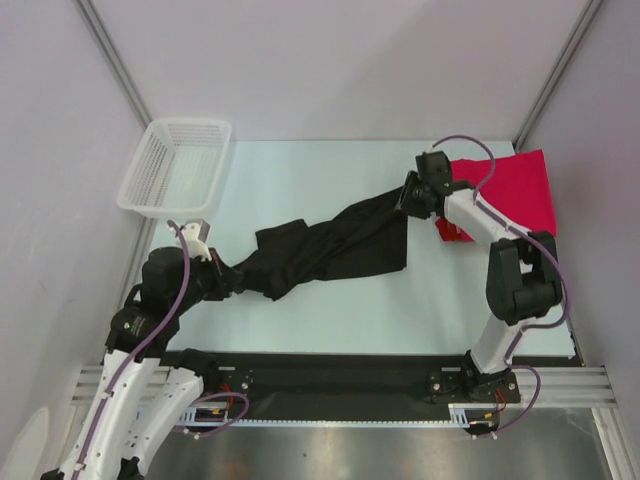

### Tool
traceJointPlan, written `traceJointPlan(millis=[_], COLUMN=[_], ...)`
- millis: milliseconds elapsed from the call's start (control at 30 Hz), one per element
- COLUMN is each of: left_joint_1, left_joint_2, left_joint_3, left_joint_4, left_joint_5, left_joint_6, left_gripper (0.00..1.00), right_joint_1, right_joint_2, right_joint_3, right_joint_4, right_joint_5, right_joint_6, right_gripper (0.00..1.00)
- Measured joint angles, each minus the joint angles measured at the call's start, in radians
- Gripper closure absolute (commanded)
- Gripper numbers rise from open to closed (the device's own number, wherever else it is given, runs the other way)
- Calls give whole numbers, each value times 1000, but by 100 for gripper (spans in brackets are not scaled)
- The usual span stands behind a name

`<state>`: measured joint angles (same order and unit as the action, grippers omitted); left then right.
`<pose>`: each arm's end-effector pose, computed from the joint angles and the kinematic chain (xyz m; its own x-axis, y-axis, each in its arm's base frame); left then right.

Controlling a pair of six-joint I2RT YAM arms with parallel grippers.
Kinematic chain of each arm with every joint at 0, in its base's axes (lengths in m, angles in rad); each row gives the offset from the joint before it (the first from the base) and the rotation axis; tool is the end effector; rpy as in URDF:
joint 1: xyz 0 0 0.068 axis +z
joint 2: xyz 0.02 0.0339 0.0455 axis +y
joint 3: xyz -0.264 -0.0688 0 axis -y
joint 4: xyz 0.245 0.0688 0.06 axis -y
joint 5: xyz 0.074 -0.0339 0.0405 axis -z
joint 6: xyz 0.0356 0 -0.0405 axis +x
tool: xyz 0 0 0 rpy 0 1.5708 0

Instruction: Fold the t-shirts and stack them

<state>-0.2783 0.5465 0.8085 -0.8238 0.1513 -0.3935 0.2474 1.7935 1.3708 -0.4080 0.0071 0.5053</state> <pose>0.1023 -0.0348 0.3139 -0.6242 -0.2159 -0.7508 0.1677 0.9016 -0.3986 0.3881 0.0978 0.2443 -0.7427 0.3117 -0.5926 0.1363 0.9369 0.3218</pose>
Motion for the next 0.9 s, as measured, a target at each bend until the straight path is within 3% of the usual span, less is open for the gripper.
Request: traceJointPlan(millis=[200, 367, 900], left_joint_1=[0, 0, 0], left_joint_2=[89, 87, 14], left_joint_3=[40, -22, -57], left_joint_4=[66, 133, 183], left_joint_5=[-19, -23, -81], left_joint_6=[38, 36, 29], left_gripper=[100, 100, 100], right_joint_1=[68, 89, 125], right_joint_2=[-153, -162, -18], right_joint_3=[-241, -358, -363], right_joint_4=[62, 130, 311], right_joint_5=[-29, -36, -67], right_joint_6=[-17, -40, -85], right_gripper=[51, 50, 46])
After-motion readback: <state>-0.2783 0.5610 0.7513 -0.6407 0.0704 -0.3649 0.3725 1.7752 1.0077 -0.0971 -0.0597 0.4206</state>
